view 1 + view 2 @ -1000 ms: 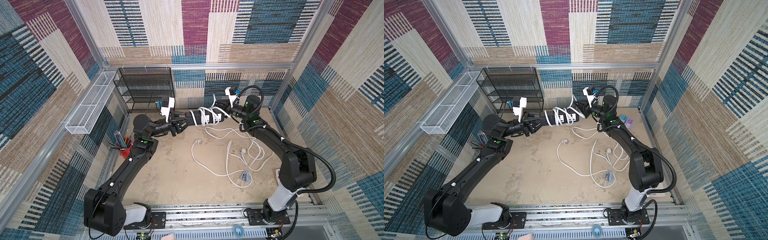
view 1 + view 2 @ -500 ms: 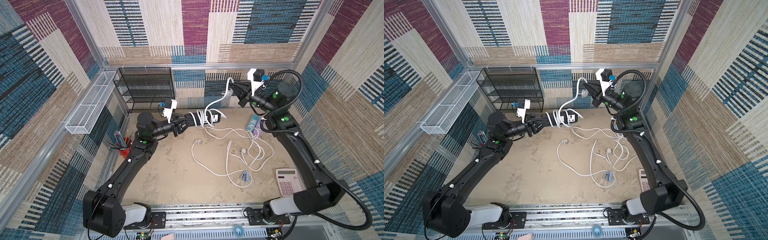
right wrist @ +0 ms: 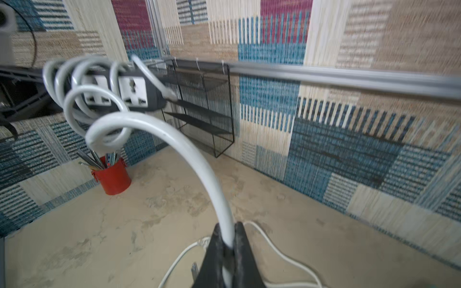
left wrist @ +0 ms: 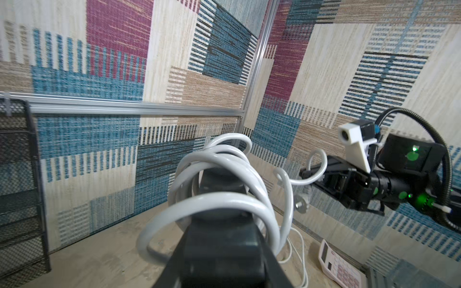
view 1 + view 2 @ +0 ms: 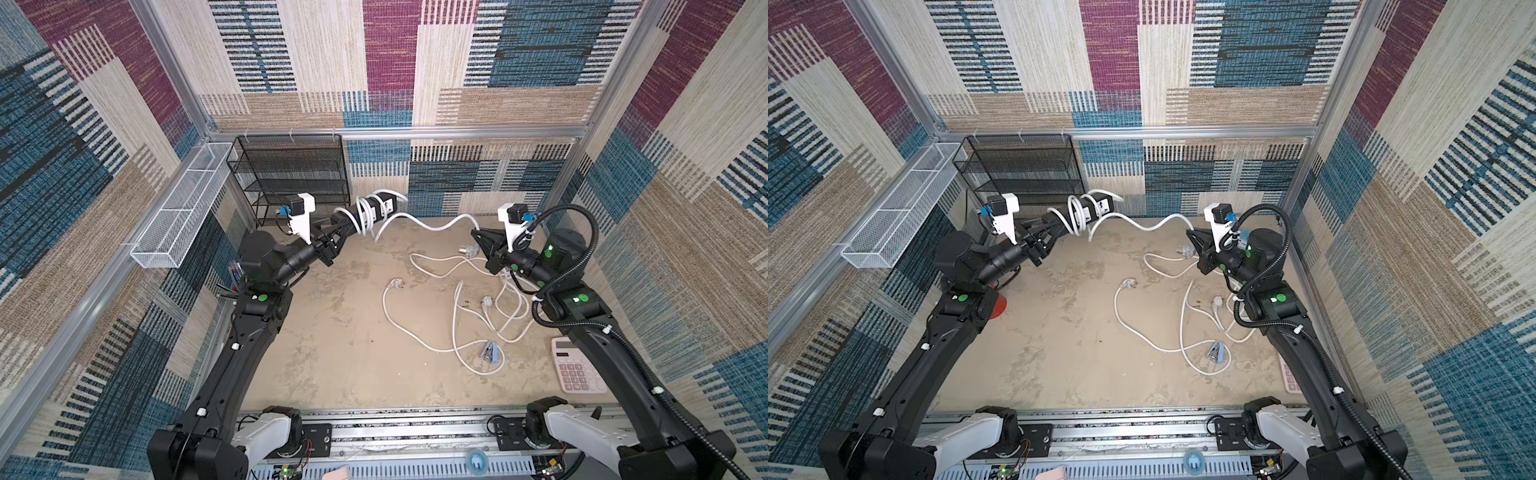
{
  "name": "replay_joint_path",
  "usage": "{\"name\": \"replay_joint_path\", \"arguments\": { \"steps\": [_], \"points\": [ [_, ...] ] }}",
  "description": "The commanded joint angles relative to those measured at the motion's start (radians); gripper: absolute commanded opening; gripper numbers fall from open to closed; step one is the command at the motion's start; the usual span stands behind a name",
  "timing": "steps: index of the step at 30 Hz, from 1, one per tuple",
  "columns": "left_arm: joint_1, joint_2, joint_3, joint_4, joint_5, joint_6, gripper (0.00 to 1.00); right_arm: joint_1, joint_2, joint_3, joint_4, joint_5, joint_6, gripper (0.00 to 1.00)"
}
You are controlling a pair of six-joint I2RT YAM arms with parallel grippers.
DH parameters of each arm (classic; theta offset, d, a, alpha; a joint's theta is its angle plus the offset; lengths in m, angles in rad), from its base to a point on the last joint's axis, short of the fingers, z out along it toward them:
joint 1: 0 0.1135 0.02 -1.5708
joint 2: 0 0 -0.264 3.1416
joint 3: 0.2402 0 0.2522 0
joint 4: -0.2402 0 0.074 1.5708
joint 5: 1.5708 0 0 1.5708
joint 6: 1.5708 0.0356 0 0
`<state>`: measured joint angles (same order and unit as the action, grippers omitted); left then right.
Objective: Unwrap the cord wrapped around the power strip
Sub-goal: Unwrap the power cord from the power strip.
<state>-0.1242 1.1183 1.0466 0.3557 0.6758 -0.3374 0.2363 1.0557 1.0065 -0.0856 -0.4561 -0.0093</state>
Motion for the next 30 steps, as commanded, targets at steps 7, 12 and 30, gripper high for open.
{"name": "replay_joint_path", "arguments": {
  "steps": [7,12,30],
  "points": [
    [0.043,-0.06,-0.05,0.121,-0.088,0.047,0.0,0.003,0.016,-0.148,-0.101,0.158,0.165,0.0],
    [0.044,-0.052,-0.071,0.173,-0.088,0.02,0.0,0.003,0.048,-0.247,-0.124,0.297,0.238,0.0],
    [0.046,-0.013,-0.07,0.208,-0.05,-0.009,0.0,0.0,0.422,-0.31,0.05,0.496,0.307,0.0]
  ]
}}
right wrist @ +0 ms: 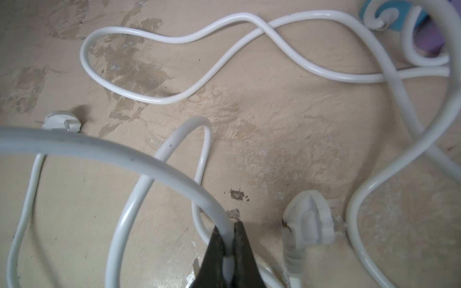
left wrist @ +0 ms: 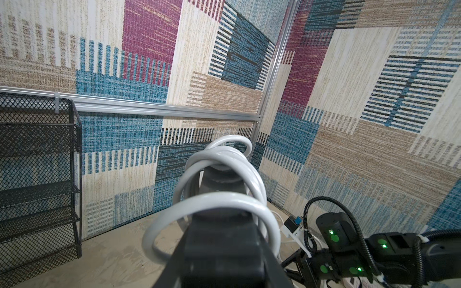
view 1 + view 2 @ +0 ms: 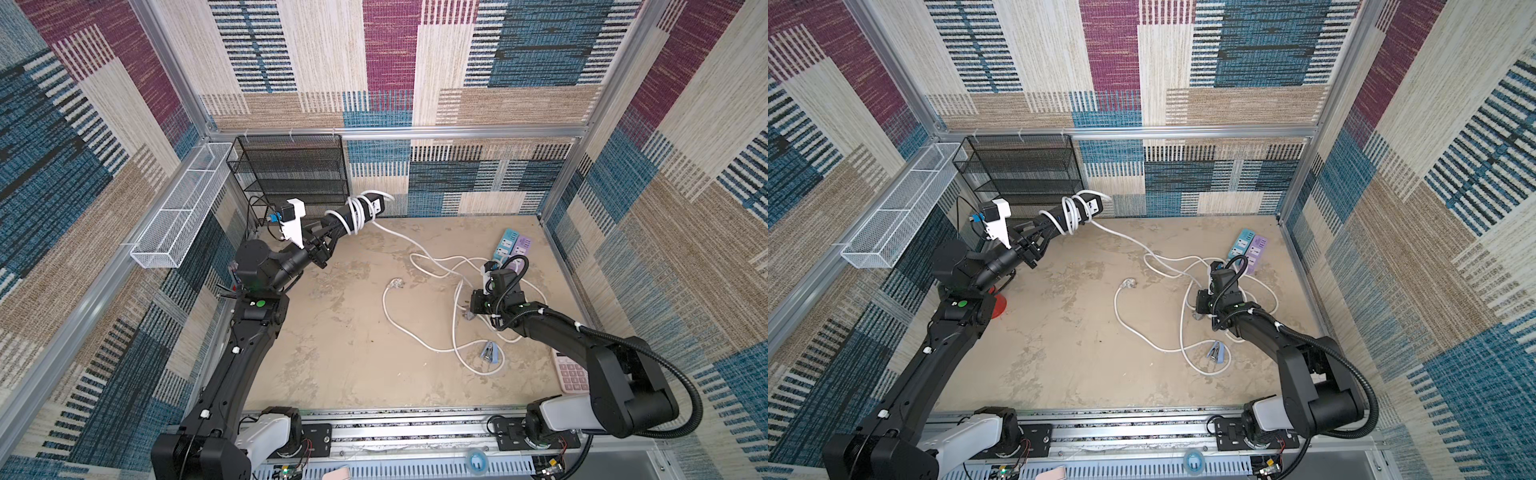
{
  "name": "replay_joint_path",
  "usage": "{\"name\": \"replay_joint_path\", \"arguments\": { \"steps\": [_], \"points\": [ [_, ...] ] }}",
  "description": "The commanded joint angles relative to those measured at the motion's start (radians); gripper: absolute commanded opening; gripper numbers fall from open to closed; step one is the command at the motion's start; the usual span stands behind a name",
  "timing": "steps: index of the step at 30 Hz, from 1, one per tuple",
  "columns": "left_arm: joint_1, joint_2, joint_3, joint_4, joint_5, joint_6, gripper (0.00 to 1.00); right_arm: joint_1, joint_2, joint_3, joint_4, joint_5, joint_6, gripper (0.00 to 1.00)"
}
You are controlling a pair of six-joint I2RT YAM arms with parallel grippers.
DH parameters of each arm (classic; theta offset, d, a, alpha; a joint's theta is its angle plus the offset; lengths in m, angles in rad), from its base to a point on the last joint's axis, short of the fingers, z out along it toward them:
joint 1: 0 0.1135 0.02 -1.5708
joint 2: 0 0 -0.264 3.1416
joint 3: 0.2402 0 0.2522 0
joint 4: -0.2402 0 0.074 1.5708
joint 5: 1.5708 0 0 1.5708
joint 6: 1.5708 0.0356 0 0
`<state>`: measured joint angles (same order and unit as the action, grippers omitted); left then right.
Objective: Unwrap the cord wrapped around the power strip
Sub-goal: Unwrap the power cord from the power strip.
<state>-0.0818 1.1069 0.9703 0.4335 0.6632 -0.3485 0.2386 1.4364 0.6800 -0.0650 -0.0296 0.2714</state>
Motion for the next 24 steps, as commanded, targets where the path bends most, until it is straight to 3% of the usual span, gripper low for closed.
{"name": "replay_joint_path", "arguments": {
  "steps": [1,3,6,13,18,24],
  "points": [
    [0.004,-0.001,0.007,0.131,-0.037,0.001,0.0,-0.002,0.063,0.021,0.035,0.068,0.029,0.0],
    [0.004,-0.002,0.006,0.13,-0.034,0.0,0.0,-0.003,0.095,0.018,0.047,0.061,0.033,0.01],
    [0.004,0.001,0.003,0.131,-0.033,0.003,0.0,-0.002,0.106,0.01,0.06,0.048,0.034,0.14],
    [0.004,0.026,0.012,0.146,-0.001,-0.023,0.0,-0.002,-0.011,0.016,0.023,0.046,0.002,0.69],
    [0.004,0.041,0.016,0.151,0.014,-0.036,0.0,-0.002,-0.153,0.053,-0.026,0.005,-0.037,0.99],
    [0.004,0.057,0.028,0.161,0.04,-0.057,0.0,-0.002,-0.279,0.163,-0.045,-0.148,-0.128,0.98]
  ]
}}
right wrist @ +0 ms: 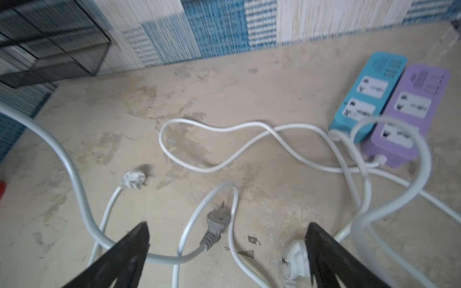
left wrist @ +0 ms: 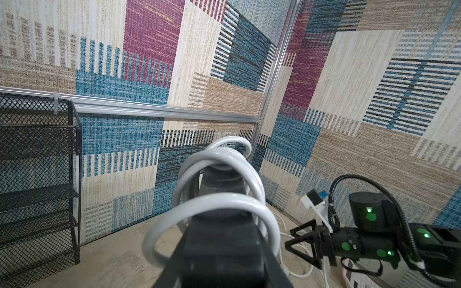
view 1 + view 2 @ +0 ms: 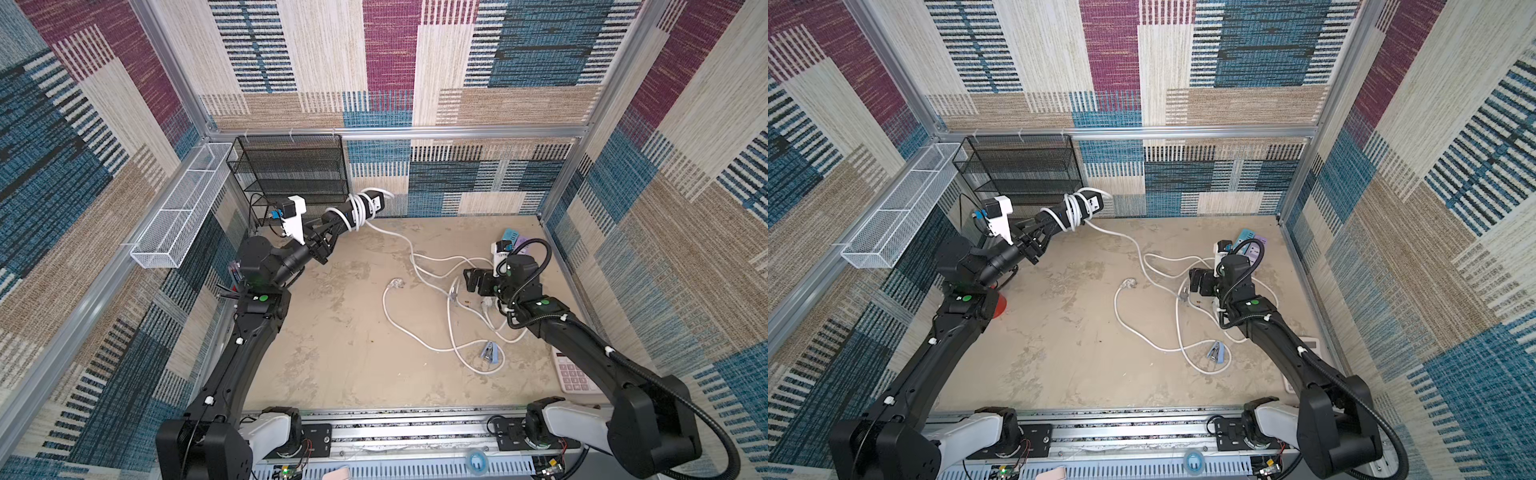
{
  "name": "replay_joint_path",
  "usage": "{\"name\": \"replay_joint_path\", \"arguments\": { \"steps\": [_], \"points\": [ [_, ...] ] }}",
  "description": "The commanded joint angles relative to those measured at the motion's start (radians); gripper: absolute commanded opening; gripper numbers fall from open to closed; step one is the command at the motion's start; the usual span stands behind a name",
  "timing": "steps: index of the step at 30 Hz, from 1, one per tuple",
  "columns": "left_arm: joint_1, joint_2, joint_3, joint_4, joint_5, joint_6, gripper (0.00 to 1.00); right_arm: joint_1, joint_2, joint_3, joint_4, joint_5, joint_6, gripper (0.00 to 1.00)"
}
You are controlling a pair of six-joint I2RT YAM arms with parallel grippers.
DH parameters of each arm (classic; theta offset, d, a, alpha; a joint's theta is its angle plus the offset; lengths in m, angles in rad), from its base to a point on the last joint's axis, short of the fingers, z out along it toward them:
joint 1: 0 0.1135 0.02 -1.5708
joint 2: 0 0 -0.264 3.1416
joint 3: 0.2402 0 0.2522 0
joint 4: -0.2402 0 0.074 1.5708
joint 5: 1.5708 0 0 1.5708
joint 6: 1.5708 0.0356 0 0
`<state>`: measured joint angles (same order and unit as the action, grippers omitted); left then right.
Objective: Unwrap the cord wrapped around the power strip
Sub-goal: Unwrap the power cord from the power strip.
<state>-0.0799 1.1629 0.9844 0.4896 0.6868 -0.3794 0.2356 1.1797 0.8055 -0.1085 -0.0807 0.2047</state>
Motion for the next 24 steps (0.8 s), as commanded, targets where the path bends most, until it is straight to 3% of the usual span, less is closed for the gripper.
{"name": "replay_joint_path", "arguments": {
  "steps": [1,7,12,16,24],
  "points": [
    [0.002,0.004,0.017,0.107,0.022,-0.032,0.0,0.002,-0.029,0.061,0.003,-0.127,-0.076,0.98],
    [0.0,0.017,0.033,0.113,0.072,-0.067,0.0,0.002,-0.044,0.09,0.251,-0.476,-0.124,0.98],
    [-0.001,0.032,0.049,0.167,0.115,-0.107,0.0,0.012,0.048,0.107,0.519,-0.749,-0.124,0.98],
    [-0.001,0.04,0.053,0.19,0.14,-0.139,0.0,0.045,0.157,0.204,0.56,-0.841,-0.177,0.98],
    [-0.003,0.05,0.063,0.203,0.166,-0.158,0.0,0.167,0.386,0.438,0.49,-0.863,-0.282,0.98]
  ]
}}
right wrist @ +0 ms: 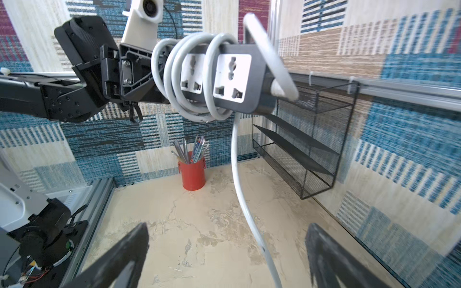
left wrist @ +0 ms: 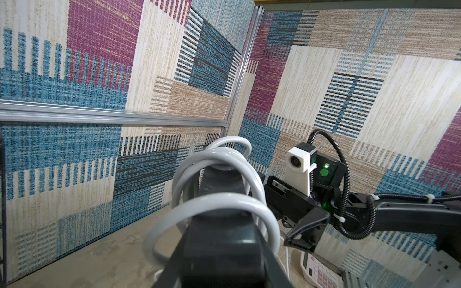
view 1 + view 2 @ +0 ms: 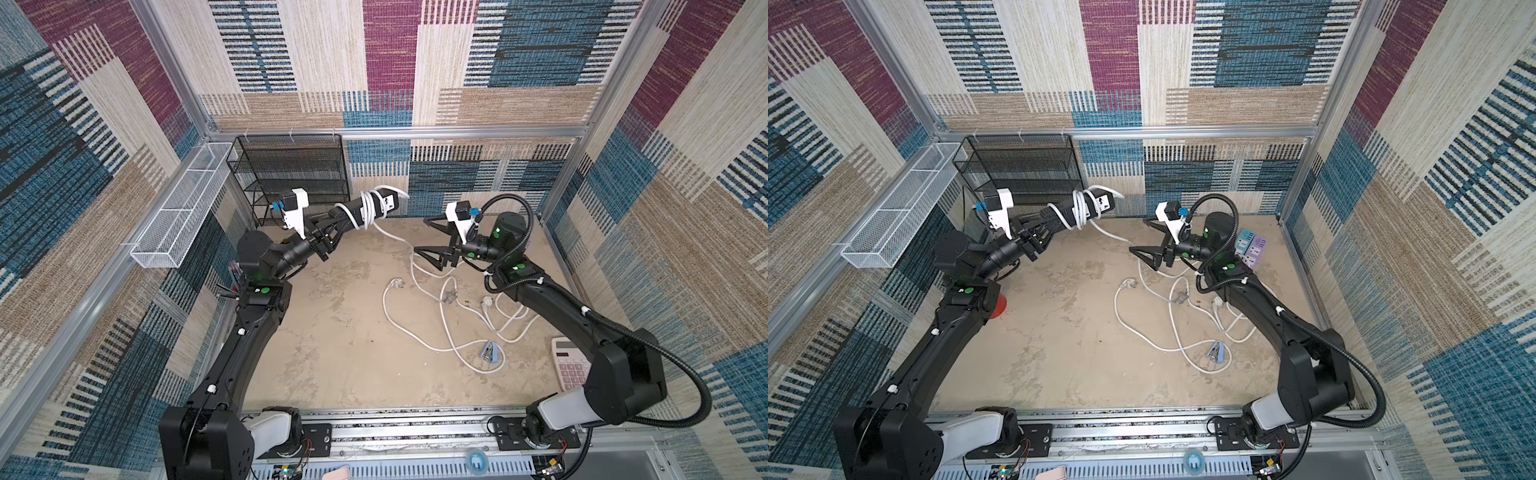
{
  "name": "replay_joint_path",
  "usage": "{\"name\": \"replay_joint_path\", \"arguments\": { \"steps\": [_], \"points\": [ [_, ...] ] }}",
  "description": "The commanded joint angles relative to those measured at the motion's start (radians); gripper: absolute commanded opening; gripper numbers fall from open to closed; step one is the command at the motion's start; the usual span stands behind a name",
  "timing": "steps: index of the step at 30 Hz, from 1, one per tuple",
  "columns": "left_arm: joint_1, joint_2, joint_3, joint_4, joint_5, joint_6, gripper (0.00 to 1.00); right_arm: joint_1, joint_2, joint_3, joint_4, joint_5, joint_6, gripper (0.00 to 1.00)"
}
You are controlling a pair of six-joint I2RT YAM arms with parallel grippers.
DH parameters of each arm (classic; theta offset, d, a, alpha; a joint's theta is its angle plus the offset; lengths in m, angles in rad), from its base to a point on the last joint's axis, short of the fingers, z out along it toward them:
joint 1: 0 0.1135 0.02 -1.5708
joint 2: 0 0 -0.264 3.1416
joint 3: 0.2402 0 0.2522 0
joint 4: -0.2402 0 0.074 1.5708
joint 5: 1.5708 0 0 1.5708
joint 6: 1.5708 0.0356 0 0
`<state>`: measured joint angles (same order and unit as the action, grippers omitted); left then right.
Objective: Unwrap the cord wrapped around the power strip
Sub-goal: Unwrap the power cord from the power strip.
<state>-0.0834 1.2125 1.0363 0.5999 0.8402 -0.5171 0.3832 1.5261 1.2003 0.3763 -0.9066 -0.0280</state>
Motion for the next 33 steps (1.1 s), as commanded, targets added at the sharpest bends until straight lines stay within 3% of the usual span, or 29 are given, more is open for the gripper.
{"name": "replay_joint_path", "arguments": {
  "steps": [1,7,14,17,23,27,33],
  "points": [
    [-0.001,0.001,0.013,0.093,0.015,-0.02,0.0,0.032,0.067,0.063,0.009,-0.037,-0.049,0.98],
    [-0.001,0.002,0.014,0.092,0.019,-0.02,0.0,0.072,0.19,0.161,0.026,-0.052,-0.032,0.99],
    [0.001,0.004,0.018,0.093,0.022,-0.018,0.0,0.095,0.272,0.197,0.034,-0.055,-0.023,0.82],
    [0.0,0.004,0.018,0.093,0.022,-0.018,0.0,0.098,0.296,0.205,0.041,-0.058,-0.015,0.69],
    [0.001,0.004,0.014,0.093,0.023,-0.016,0.0,0.1,0.306,0.216,0.04,-0.047,-0.006,0.34],
    [0.0,0.002,0.013,0.092,0.021,-0.016,0.0,0.099,0.301,0.214,0.022,-0.025,-0.006,0.02],
    [-0.001,0.004,0.014,0.092,0.033,-0.027,0.0,0.083,0.284,0.187,0.059,0.048,0.028,0.0]
  ]
}}
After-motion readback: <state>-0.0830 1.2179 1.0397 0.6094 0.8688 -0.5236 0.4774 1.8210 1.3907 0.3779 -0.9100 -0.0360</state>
